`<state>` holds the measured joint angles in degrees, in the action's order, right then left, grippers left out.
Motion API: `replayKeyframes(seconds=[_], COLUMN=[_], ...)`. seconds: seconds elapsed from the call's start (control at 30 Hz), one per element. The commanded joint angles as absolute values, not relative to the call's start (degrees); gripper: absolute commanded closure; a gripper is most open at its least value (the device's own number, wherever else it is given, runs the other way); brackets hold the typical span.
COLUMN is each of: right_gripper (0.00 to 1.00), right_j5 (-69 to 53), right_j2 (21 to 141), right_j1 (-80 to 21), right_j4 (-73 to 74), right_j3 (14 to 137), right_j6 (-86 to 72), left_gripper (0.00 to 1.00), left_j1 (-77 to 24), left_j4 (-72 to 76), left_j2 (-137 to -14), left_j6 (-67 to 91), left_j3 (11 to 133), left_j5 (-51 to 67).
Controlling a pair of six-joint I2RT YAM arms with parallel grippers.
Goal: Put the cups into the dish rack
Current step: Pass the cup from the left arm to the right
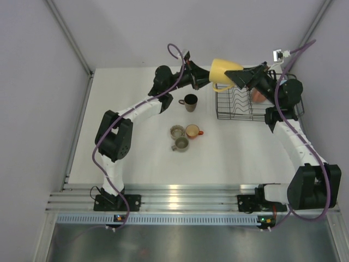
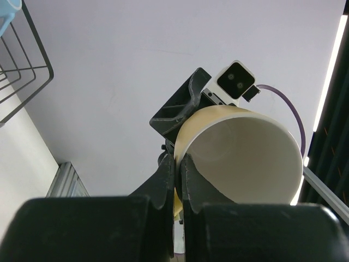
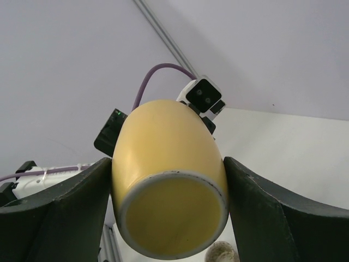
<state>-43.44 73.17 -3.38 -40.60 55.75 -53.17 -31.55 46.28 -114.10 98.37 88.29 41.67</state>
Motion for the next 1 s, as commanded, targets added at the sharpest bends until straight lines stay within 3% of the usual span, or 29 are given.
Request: replayKeyframes(seconds=[0.0,0.17,0.2,0.3,0.57,0.97], right_gripper=[0.41,0.27,0.2,0.14,0.09,0.11], right_j5=[-44.91,-45.0,-44.91,-45.09,-45.09,-44.03], right_j2=[75.32,75.76,75.94,76.11,76.38,75.94], right_j1=[-5.18,-5.1,-5.18,-5.1,-5.18,-5.1], right_j4=[-36.83,-36.83,-36.83,-36.91,-38.14,-40.17], right_j3=[54.84,55.02,55.11,55.28,55.63,57.65], right_j6=[-54.76,-54.84,-54.84,-54.84,-55.46,-56.25], left_gripper=[1.0,1.0,1.0,1.0,1.0,1.0], left_j1=[-33.4,-33.84,-33.84,-34.01,-34.72,-34.72], left_j4=[61.17,61.26,61.35,61.35,62.23,64.68], left_j2=[-111.45,-111.27,-111.18,-111.09,-111.45,-111.36], left_j6=[99.58,99.67,99.75,99.84,100.46,101.77], left_j3=[94.04,94.13,94.13,94.04,94.22,92.11], left_j5=[39.2,39.38,39.29,39.38,39.2,39.02])
